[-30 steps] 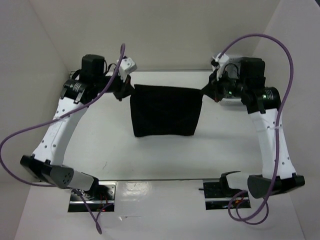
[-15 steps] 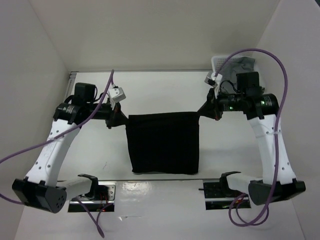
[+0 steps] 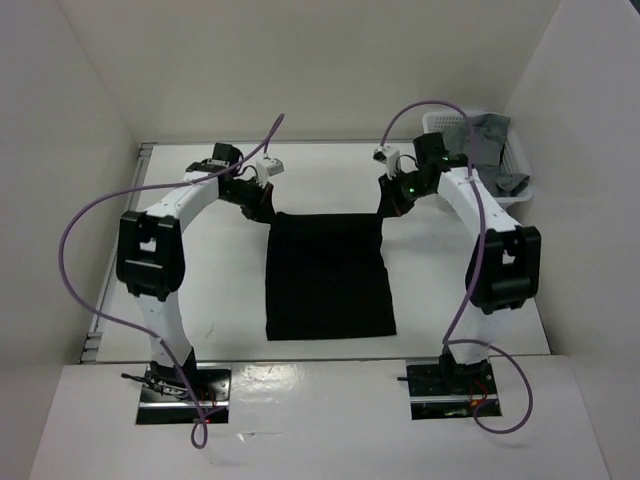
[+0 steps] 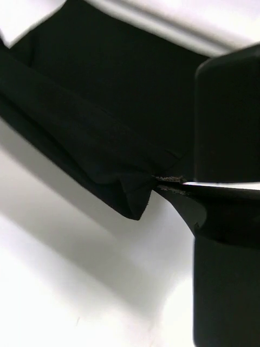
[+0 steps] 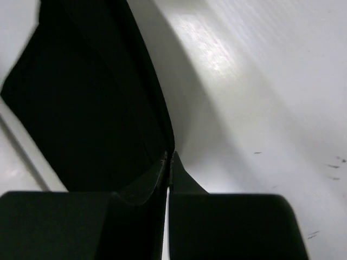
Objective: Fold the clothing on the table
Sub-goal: Flatten the skirt out
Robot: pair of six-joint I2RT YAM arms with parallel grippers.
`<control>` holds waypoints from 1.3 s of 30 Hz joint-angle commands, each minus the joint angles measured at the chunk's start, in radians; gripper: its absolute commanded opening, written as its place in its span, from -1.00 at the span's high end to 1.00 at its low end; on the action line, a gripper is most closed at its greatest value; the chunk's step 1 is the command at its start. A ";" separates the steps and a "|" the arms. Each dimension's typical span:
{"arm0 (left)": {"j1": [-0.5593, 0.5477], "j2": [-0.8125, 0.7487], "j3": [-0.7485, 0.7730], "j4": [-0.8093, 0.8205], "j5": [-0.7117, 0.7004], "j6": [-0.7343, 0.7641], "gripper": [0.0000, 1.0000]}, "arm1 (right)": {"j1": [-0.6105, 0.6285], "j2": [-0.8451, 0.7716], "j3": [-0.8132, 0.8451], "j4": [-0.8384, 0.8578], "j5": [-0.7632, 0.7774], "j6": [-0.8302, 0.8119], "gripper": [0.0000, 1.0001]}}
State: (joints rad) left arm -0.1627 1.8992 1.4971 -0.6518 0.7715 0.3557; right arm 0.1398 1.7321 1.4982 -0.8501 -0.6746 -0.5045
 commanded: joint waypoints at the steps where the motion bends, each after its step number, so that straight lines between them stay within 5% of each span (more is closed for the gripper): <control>1: 0.028 0.124 0.129 0.030 -0.017 0.002 1.00 | 0.007 0.119 0.100 0.132 0.110 0.012 1.00; 16: 0.037 0.403 0.488 0.153 -0.141 -0.128 1.00 | 0.017 0.491 0.519 0.180 0.266 0.049 1.00; 17: 0.037 0.412 0.500 0.153 -0.171 -0.148 0.94 | 0.017 0.516 0.533 0.193 0.311 0.079 0.81; 18: 0.037 0.422 0.509 0.167 -0.182 -0.162 0.32 | 0.017 0.529 0.548 0.194 0.329 0.092 0.63; 21: 0.046 0.422 0.521 0.195 -0.248 -0.222 -0.35 | 0.017 0.541 0.574 0.235 0.436 0.176 -0.36; 23: 0.055 0.422 0.522 0.222 -0.320 -0.283 -0.74 | 0.017 0.500 0.574 0.287 0.545 0.251 -0.49; 25: 0.081 0.399 0.522 0.231 -0.374 -0.326 -0.90 | 0.017 0.459 0.524 0.339 0.613 0.291 -0.52; 33: 0.094 0.227 0.335 0.250 -0.442 -0.391 -0.97 | 0.107 0.238 0.326 0.260 0.579 0.248 -0.70; 39: -0.004 0.176 0.196 0.299 -0.426 -0.382 -0.99 | 0.153 0.141 0.106 0.247 0.590 0.212 -0.72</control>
State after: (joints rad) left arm -0.1051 2.1132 1.7142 -0.4057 0.3359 -0.0120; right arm 0.2996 1.9182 1.6772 -0.5838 -0.0925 -0.2699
